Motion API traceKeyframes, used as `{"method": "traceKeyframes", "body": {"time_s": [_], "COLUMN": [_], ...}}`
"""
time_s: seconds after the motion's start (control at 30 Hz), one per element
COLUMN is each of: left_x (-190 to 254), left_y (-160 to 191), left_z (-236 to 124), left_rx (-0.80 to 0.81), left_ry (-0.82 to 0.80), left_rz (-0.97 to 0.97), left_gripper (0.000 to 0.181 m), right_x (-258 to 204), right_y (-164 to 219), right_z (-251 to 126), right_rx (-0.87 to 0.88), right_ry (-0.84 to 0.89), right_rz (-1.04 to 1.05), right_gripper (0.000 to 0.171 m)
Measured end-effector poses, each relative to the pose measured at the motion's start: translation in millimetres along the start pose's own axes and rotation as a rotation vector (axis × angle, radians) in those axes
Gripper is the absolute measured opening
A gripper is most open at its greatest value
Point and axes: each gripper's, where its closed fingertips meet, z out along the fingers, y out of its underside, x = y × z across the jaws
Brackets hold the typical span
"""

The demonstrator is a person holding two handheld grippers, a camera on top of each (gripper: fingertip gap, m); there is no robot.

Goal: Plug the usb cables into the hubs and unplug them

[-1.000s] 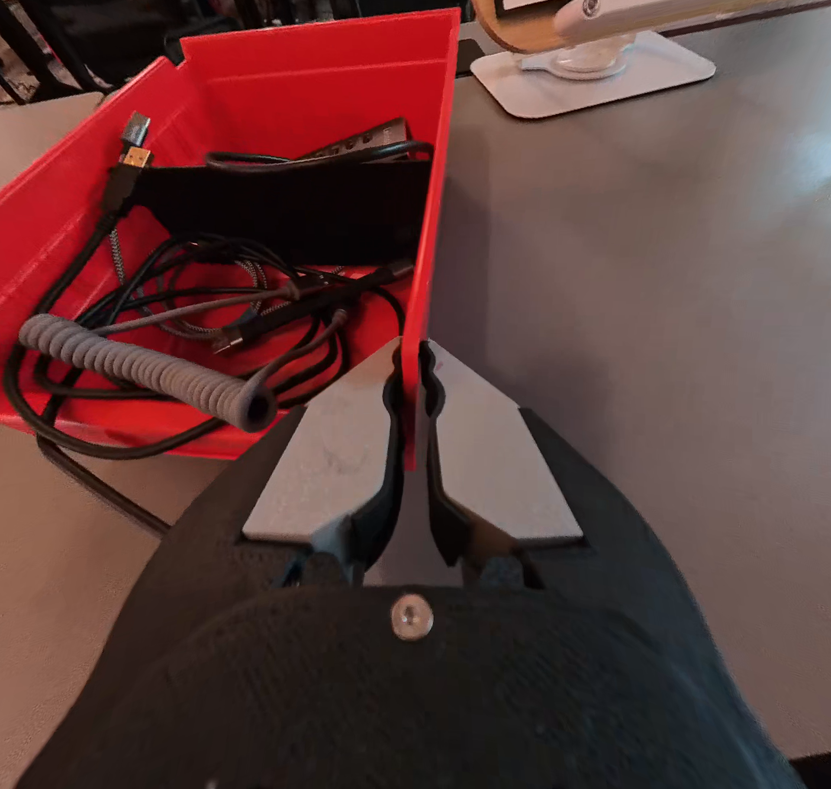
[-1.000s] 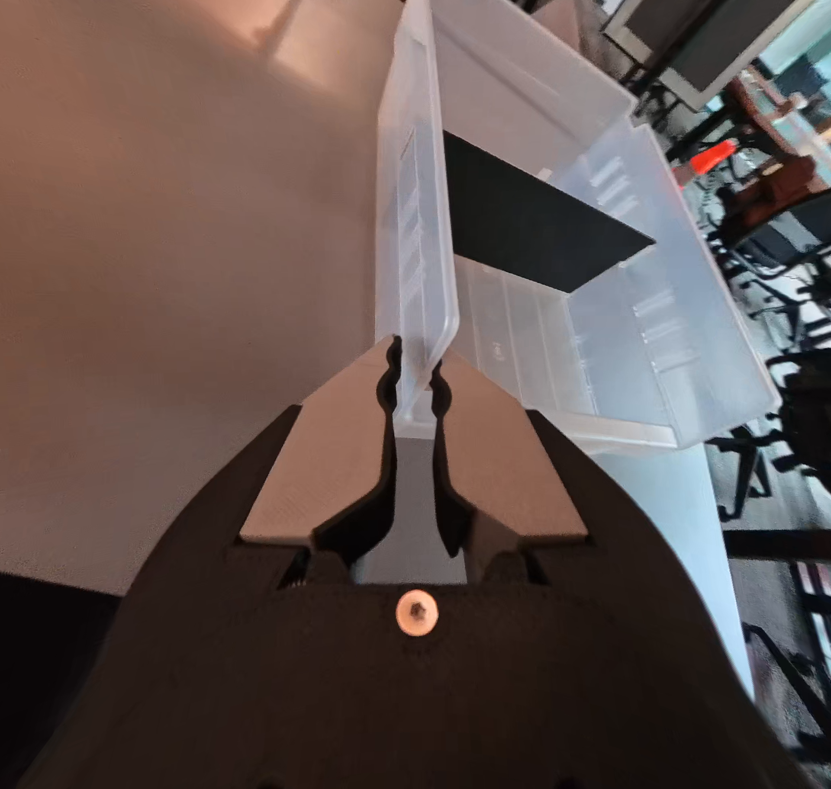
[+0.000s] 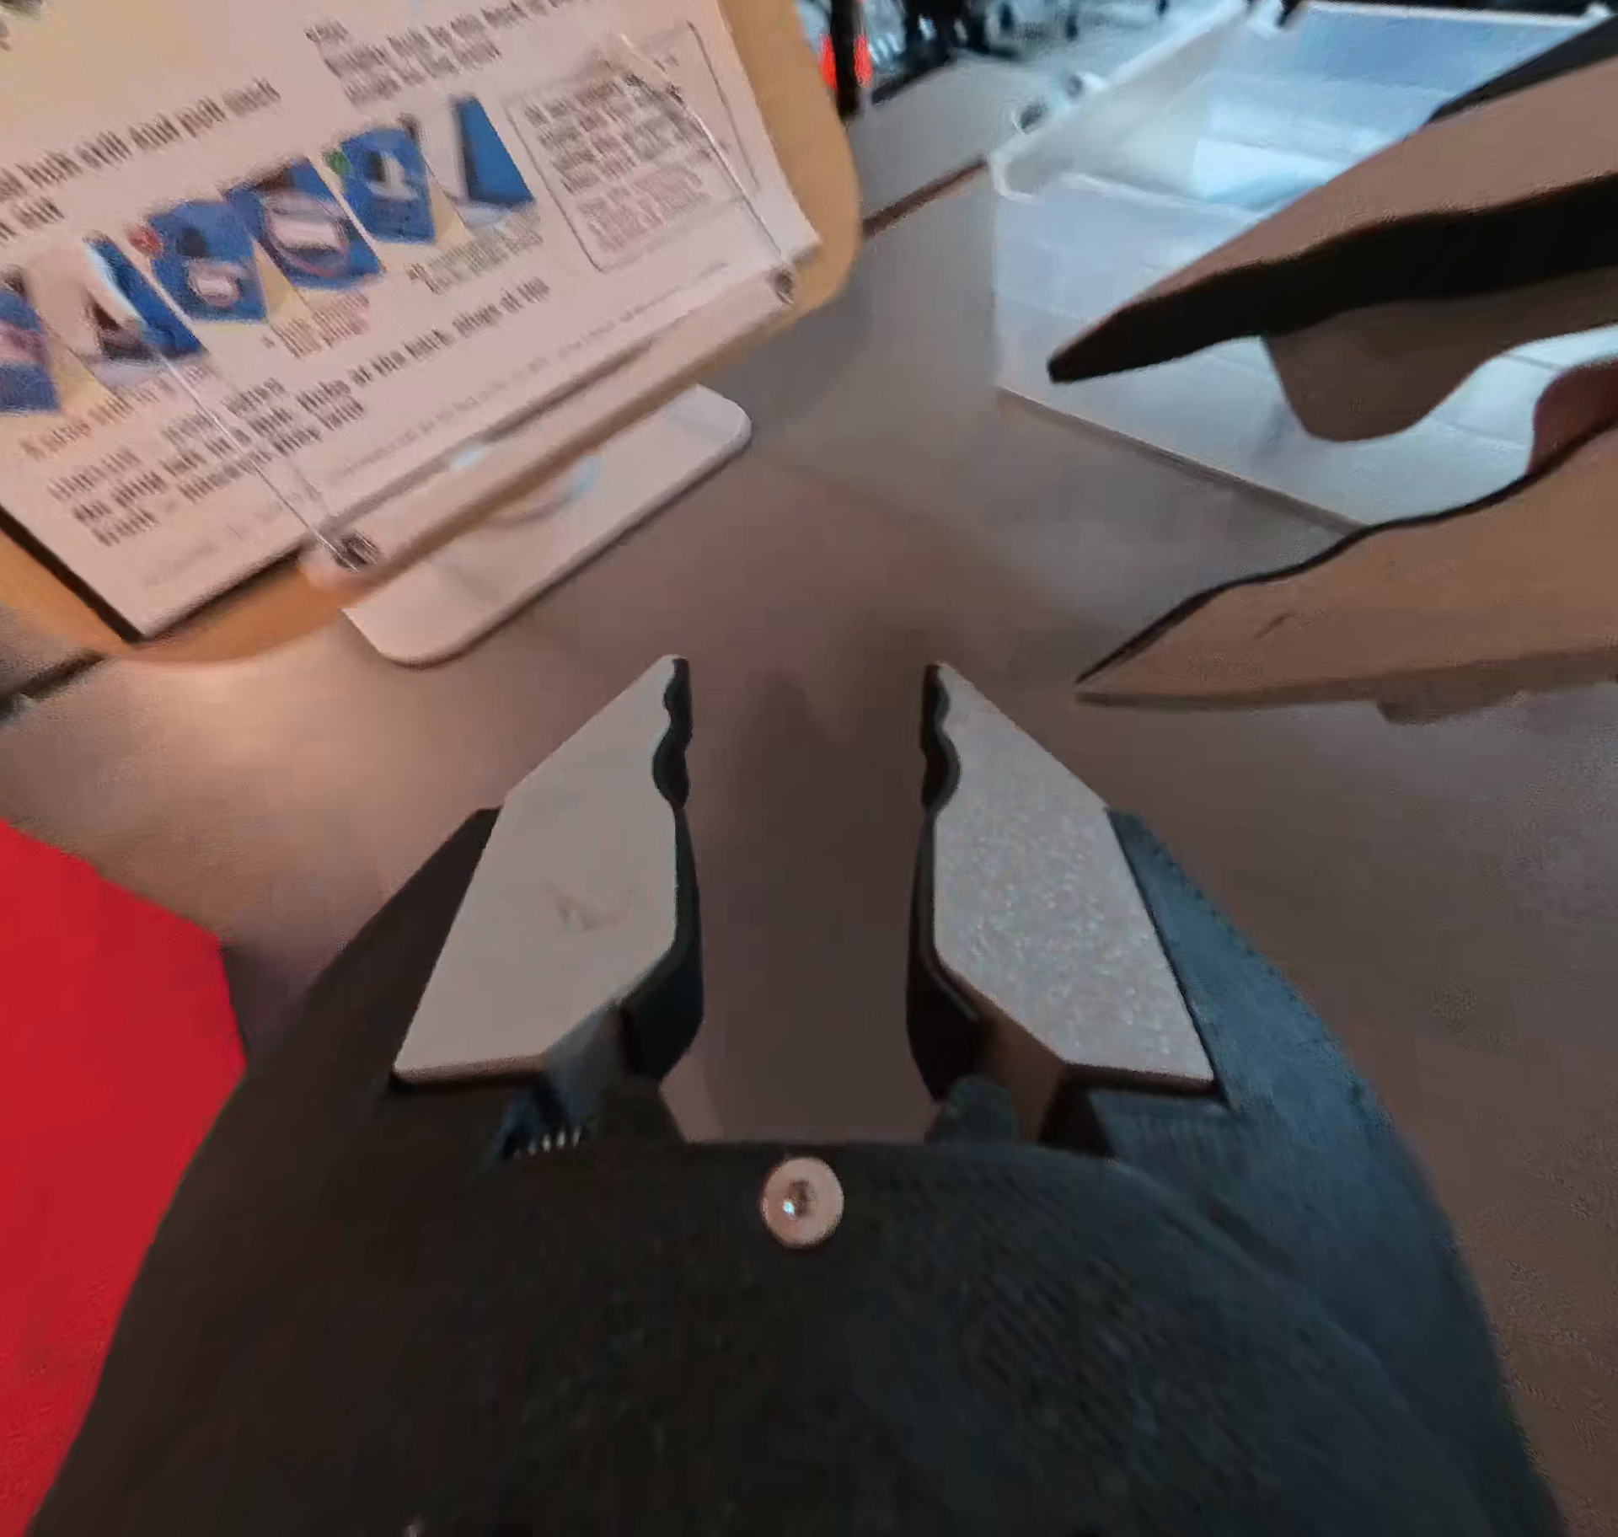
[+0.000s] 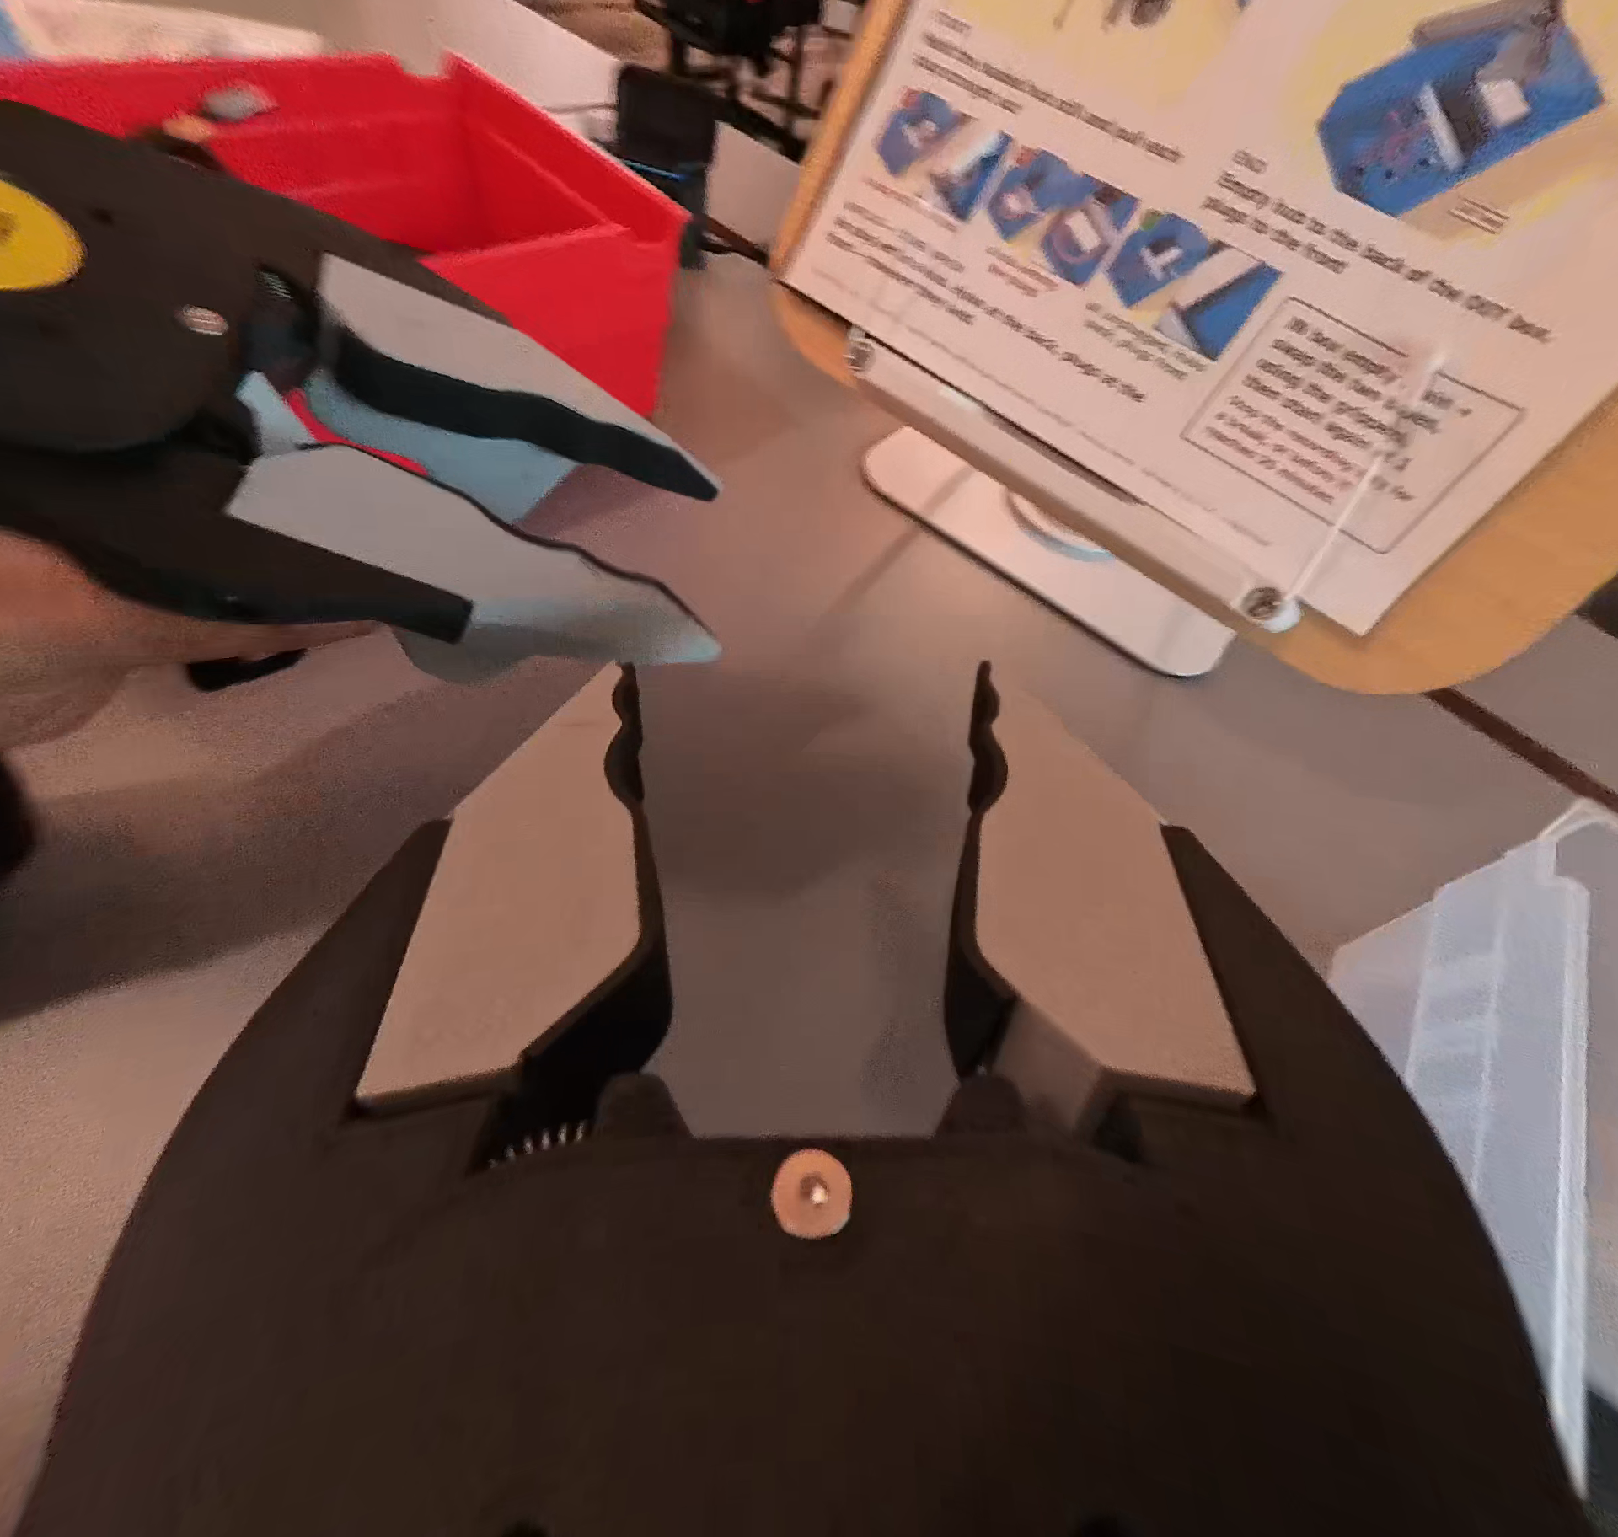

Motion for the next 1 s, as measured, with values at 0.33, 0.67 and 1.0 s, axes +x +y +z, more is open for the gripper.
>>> {"method": "traceKeyframes", "body": {"time_s": [0.33, 0.67, 1.0], "left_x": [-18.1, 2.0, -54.2], "left_y": [30.1, 33.7, -22.3], "left_z": [33.9, 33.9, -71.6], "left_rx": [-0.085, -0.053, 0.034], "left_ry": [-0.002, 0.055, -0.116], "left_rz": [0.086, 0.016, 0.002], "left_gripper": [0.05, 0.053, 0.057], "right_x": [11.8, 12.0, 11.5], "right_y": [63.7, 77.5, 82.3], "right_z": [87.7, 91.3, 89.2], "right_rx": [-0.134, -0.229, -0.253], "right_ry": [-0.035, -0.033, -0.039], "right_rz": [-0.098, -0.082, -0.086], "right_gripper": [0.066, 0.073, 0.069]}}
